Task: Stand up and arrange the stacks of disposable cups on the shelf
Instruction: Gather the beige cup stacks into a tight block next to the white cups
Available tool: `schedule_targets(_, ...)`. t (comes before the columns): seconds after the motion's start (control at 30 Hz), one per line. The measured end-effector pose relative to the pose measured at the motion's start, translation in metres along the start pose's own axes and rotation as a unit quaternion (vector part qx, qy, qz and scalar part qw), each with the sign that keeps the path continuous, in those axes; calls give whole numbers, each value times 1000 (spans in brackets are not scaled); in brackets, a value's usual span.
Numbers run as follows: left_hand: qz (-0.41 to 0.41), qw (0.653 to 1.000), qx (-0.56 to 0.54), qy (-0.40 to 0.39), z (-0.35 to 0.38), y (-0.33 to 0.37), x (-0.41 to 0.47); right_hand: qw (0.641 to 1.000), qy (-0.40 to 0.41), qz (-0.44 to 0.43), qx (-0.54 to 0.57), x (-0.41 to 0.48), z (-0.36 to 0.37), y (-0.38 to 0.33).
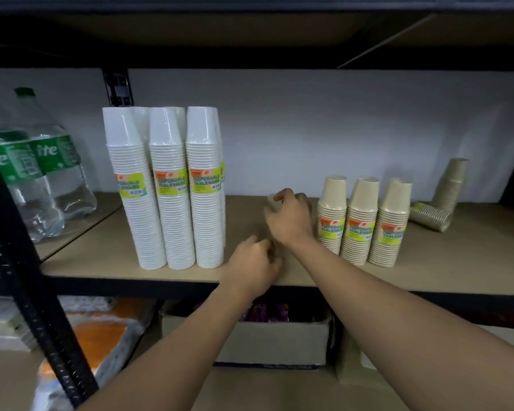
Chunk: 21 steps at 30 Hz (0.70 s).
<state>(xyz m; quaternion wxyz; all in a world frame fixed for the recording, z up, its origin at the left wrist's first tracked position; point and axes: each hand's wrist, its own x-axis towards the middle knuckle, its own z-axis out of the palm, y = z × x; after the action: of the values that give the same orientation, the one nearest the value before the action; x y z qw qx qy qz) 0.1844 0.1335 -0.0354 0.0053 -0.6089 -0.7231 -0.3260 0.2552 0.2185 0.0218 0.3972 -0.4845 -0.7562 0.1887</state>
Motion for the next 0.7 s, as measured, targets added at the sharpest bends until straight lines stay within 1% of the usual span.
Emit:
schedule_targets(0.1, 4, 1000, 14, 10, 3, -4, 8, 999, 8, 6, -31, 15, 8, 5)
schedule_targets(0.33, 25, 999, -3, 24, 6, -13, 14, 993, -36, 84, -78, 35, 18, 17)
schedule_targets(0.4, 26, 999, -4, 35, 6, -12, 13, 990, -53, 105, -75, 36, 21, 20)
schedule_targets(0.57, 23, 999, -5, 44, 6, -10, 12, 988, -59, 127, -59, 32, 23, 18)
schedule_targets(0.7, 19, 999, 1, 45, 7, -9, 10, 991, -53, 125, 3, 22, 19, 0)
